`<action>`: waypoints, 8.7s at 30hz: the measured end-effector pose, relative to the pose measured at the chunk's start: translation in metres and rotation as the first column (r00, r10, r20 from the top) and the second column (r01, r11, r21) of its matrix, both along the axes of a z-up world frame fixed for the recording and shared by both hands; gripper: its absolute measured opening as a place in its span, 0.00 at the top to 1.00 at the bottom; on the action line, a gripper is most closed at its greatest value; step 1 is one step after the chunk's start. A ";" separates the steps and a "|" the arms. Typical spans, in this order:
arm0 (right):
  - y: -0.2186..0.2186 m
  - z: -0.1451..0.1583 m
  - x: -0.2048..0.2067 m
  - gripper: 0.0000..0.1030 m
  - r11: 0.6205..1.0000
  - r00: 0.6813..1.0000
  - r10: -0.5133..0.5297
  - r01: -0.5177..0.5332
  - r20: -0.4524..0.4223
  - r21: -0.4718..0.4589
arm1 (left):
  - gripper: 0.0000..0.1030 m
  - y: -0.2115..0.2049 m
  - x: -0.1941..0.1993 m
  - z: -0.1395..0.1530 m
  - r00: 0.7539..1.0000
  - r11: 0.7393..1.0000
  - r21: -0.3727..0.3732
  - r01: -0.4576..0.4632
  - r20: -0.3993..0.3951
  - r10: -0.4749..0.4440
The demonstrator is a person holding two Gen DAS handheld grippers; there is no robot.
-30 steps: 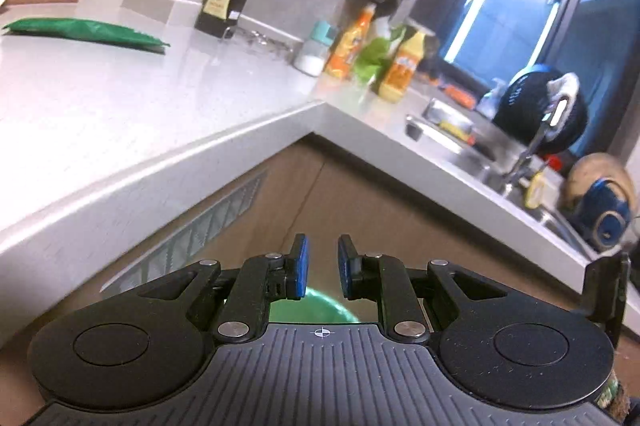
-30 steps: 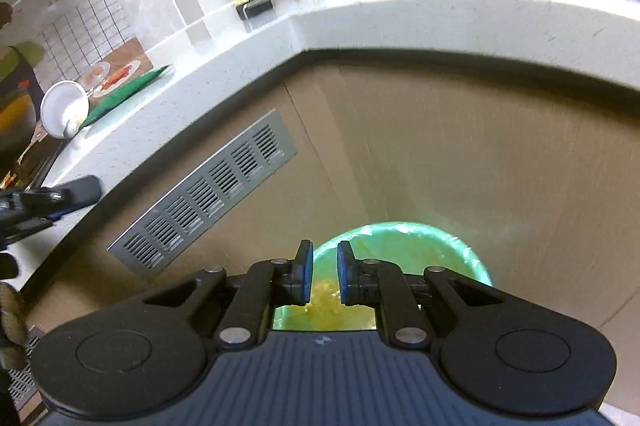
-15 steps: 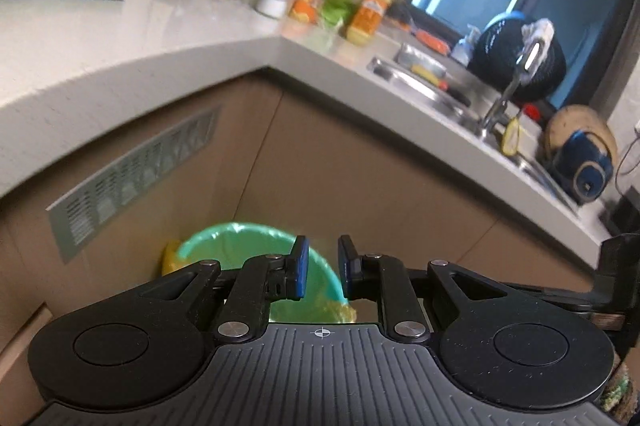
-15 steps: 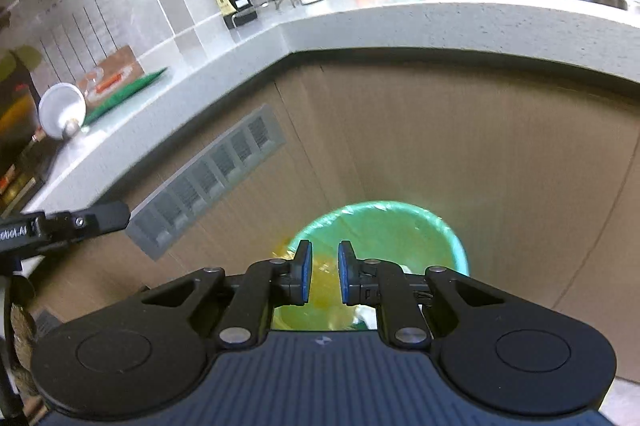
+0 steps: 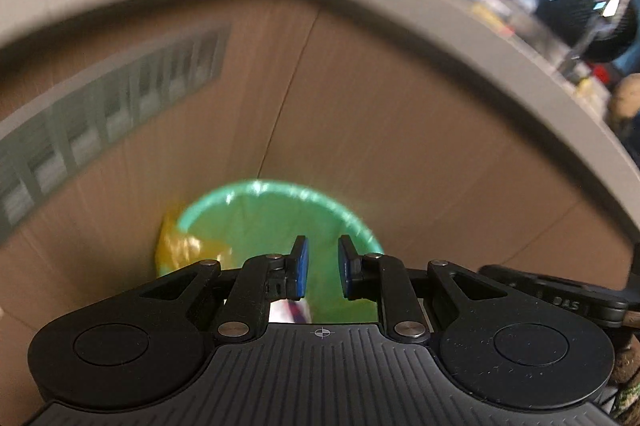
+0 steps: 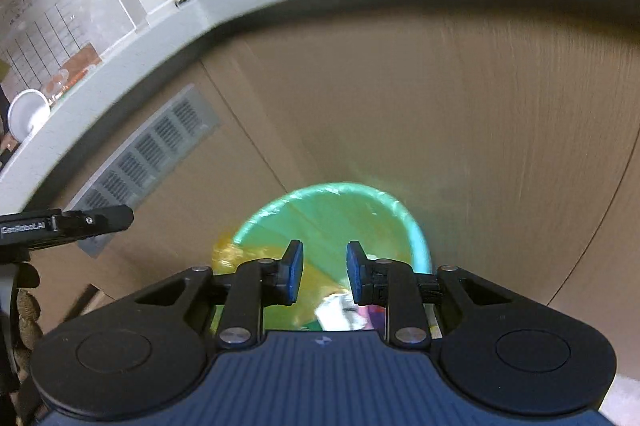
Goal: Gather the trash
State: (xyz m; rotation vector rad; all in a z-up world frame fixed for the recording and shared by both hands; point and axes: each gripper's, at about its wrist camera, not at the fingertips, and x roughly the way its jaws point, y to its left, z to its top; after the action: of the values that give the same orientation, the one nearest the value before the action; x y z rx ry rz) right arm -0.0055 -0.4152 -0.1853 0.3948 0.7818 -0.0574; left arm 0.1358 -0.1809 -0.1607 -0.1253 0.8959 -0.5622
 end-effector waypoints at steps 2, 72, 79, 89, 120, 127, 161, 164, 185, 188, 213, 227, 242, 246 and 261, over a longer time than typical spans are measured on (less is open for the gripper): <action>-0.016 -0.012 -0.004 0.77 1.000 1.000 -0.018 0.018 -0.007 0.010 | 0.82 -0.009 0.005 -0.011 0.999 1.000 0.006 0.005 -0.038 -0.005; -0.057 -0.245 -0.052 0.87 0.875 0.937 -0.155 -0.017 -0.313 -0.484 | 0.82 0.040 0.027 -0.082 1.000 1.000 -0.010 0.015 0.023 -0.015; 0.002 -0.068 -0.065 0.87 0.934 0.984 -0.131 0.082 -0.119 -0.347 | 0.82 0.085 0.011 -0.045 1.000 0.993 -0.115 0.027 0.018 -0.025; 0.082 -0.042 0.027 0.86 0.997 0.973 -0.063 0.070 -0.222 0.022 | 0.82 0.149 -0.015 0.004 1.000 0.983 -0.185 0.017 0.019 -0.013; 0.181 0.194 0.011 0.52 0.925 0.970 -0.129 0.193 0.207 -0.329 | 0.82 0.153 -0.025 0.069 0.970 0.881 -0.468 0.065 0.239 0.055; 0.147 0.127 0.051 0.52 0.894 0.992 0.042 0.014 0.115 -0.448 | 0.82 0.102 0.021 0.061 0.962 0.912 -0.402 0.079 0.271 0.037; 0.138 0.222 0.197 0.53 0.848 0.876 0.479 -0.448 0.051 -0.283 | 0.83 0.118 0.073 0.217 0.832 0.833 -0.026 -0.553 0.035 0.553; 0.162 0.262 0.215 0.52 0.847 0.853 0.510 -0.476 0.110 -0.236 | 0.83 0.120 0.069 0.241 0.794 0.785 0.123 -0.608 0.098 0.600; 0.301 0.340 0.269 0.44 0.733 0.724 0.679 -0.658 0.121 -0.173 | 0.83 0.154 0.055 0.304 0.748 0.742 0.113 -0.661 0.189 0.637; 0.330 0.328 0.288 0.44 0.712 0.710 0.699 -0.678 0.091 -0.184 | 0.83 0.175 0.067 0.285 0.763 0.773 0.016 -0.634 0.177 0.622; 0.635 0.139 0.527 0.93 0.619 0.615 0.775 -0.785 -0.146 -0.025 | 0.83 0.258 0.137 0.209 0.803 0.797 -0.143 -0.587 0.023 0.596; 0.459 0.225 0.425 0.63 0.534 0.573 0.819 -0.777 -0.024 -0.334 | 0.83 0.268 0.132 0.206 0.704 0.691 -0.167 -0.703 -0.025 0.710; 0.596 0.159 0.413 0.49 0.277 0.278 0.960 -0.947 0.018 -0.163 | 0.83 0.274 0.124 0.198 0.772 0.761 -0.203 -0.616 0.037 0.634; 0.608 0.133 0.444 0.49 0.353 0.353 0.936 -0.936 0.014 -0.006 | 0.83 0.276 0.121 0.197 0.780 0.770 -0.214 -0.601 0.051 0.623; 0.595 0.115 0.454 0.59 0.419 0.397 0.904 -0.896 -0.158 0.145 | 0.83 0.280 0.119 0.188 0.751 0.735 -0.195 -0.649 -0.013 0.660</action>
State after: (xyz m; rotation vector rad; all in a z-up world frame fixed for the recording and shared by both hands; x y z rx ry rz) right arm 0.4483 0.1802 -0.0700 -0.0669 1.1374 0.9936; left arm 0.2551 0.0992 0.0269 -0.5771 0.6757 0.0235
